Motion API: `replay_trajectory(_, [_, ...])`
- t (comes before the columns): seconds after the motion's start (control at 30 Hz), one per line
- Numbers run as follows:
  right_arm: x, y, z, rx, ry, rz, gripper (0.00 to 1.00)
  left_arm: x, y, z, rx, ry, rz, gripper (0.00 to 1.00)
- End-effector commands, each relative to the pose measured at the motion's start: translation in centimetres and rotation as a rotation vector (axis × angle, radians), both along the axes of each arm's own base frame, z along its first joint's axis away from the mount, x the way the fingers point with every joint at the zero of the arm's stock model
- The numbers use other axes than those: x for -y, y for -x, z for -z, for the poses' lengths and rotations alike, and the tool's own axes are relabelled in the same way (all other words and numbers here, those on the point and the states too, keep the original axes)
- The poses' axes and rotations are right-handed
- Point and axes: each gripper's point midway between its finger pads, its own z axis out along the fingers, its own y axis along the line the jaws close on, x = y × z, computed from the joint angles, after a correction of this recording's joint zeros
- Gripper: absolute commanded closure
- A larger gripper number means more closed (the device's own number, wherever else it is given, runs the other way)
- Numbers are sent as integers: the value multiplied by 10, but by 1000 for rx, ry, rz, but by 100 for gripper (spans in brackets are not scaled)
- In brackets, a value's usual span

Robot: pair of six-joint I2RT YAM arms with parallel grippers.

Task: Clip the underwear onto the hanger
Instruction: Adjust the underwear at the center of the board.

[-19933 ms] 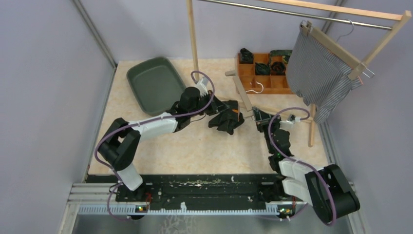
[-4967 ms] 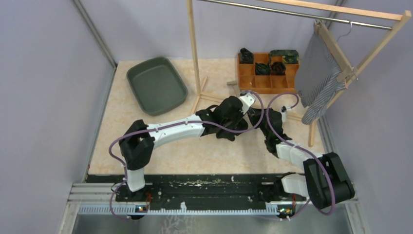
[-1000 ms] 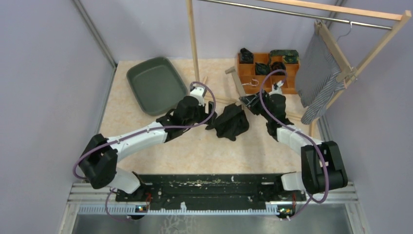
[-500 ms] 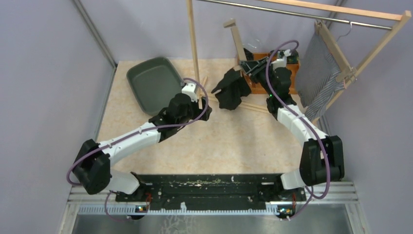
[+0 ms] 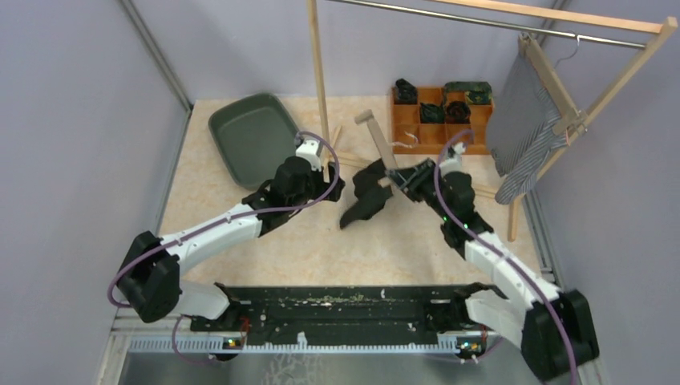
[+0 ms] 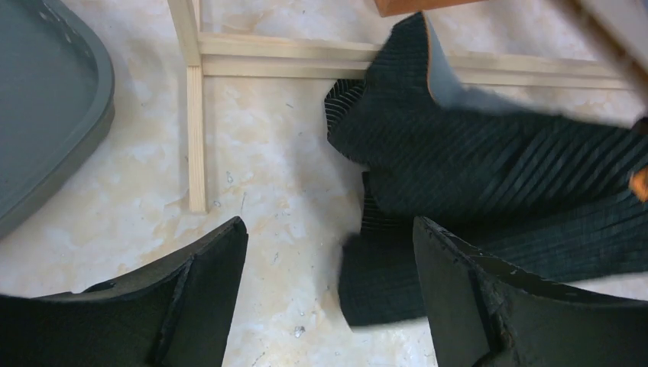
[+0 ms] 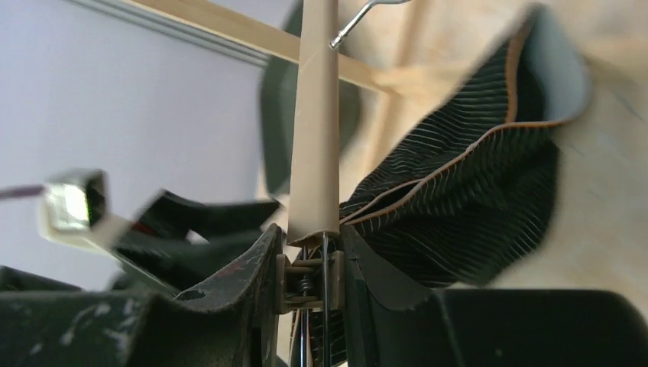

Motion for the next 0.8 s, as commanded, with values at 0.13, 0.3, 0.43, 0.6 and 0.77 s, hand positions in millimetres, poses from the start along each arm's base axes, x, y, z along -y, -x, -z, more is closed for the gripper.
replay_trajectory(0.13, [58,75,35,-50,125,143,86,10,0,10,-18,16,38,16])
replay_trajectory(0.3, [71,108,73,-147,178,140,86,29,1,18,-56,26,115,16])
replay_trajectory(0.43, [83,124,103,-205,195,174,86,45,-1,20,-70,55,154,16])
replay_trajectory(0.6, [86,135,129,-284,179,184,86,62,-9,22,-66,66,180,16])
replay_trajectory(0.77, [93,138,141,-310,194,219,86,83,-14,20,-31,72,214,17])
